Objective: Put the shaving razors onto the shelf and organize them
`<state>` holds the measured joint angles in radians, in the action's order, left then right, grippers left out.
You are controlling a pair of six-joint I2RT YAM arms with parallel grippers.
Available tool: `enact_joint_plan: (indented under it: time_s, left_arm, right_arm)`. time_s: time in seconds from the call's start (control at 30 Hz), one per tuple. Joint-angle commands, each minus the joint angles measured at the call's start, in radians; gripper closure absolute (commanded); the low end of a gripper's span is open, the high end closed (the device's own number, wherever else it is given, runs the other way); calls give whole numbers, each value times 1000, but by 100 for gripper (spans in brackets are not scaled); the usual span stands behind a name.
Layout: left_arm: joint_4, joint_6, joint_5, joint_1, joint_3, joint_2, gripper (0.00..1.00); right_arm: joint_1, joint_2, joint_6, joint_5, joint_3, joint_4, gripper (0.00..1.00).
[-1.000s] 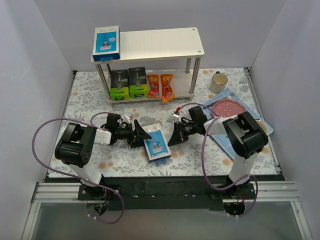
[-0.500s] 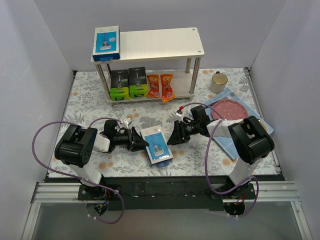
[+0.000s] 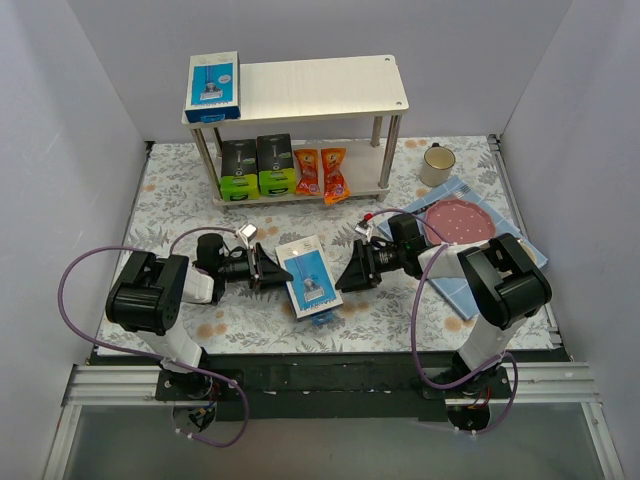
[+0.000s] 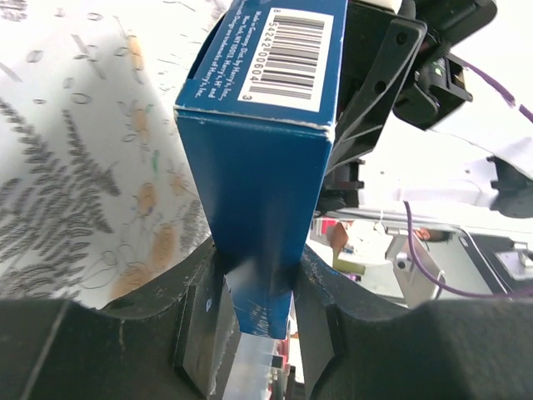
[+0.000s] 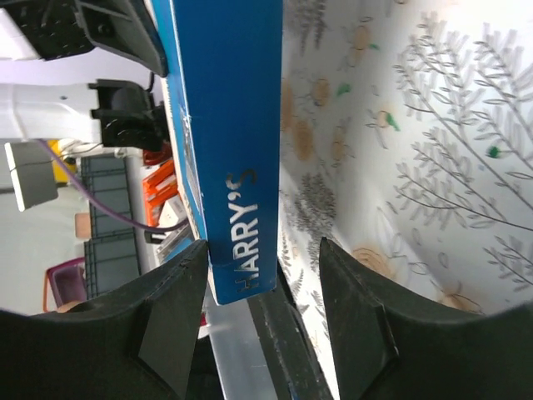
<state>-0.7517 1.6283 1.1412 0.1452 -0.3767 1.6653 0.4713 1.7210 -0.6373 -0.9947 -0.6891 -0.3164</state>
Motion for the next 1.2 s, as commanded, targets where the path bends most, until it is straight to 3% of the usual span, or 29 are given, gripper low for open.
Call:
enact_joint_plan:
  time_s: [0.0, 0.23, 0.4, 0.53, 0.7, 0.77, 0.8, 0.87, 0.97, 1.03, 1.17]
  left_arm:
    - [-72, 36, 81, -1, -4, -41, 76]
    - [-172, 105, 106, -1, -50, 34, 76]
    - [-219, 148, 101, -1, -79, 73, 76]
    - [-207, 143, 104, -1, -87, 74, 76]
    - [-184, 133, 103, -1, -84, 56, 76]
    - [-175, 124, 101, -1, -80, 50, 75]
    - [-157, 117, 100, -1, -82, 47, 74]
    - [-102, 91, 92, -1, -100, 33, 62]
    - [84, -30, 80, -12, -157, -2, 48]
    - [222, -116, 80, -44, -183, -48, 45]
    - [380, -179, 143, -213, -228, -113, 39]
  right_arm:
    - [1, -17, -91, -123, -4, -115, 38]
    - [32, -58, -173, -212, 49, -211, 38]
    - [62, -98, -180, -187, 76, -230, 38]
    - [63, -110, -148, -142, 69, -204, 48]
    - [64, -103, -105, -73, 34, -161, 53]
    - [64, -87, -104, -71, 27, -171, 61]
    - [64, -83, -101, -76, 22, -173, 66]
    - [59, -72, -93, -91, 0, -171, 76]
    - [32, -90, -59, -122, -49, -120, 79]
    - [9, -122, -16, -143, -81, -78, 80]
    - [-71, -176, 56, -191, -186, 34, 82]
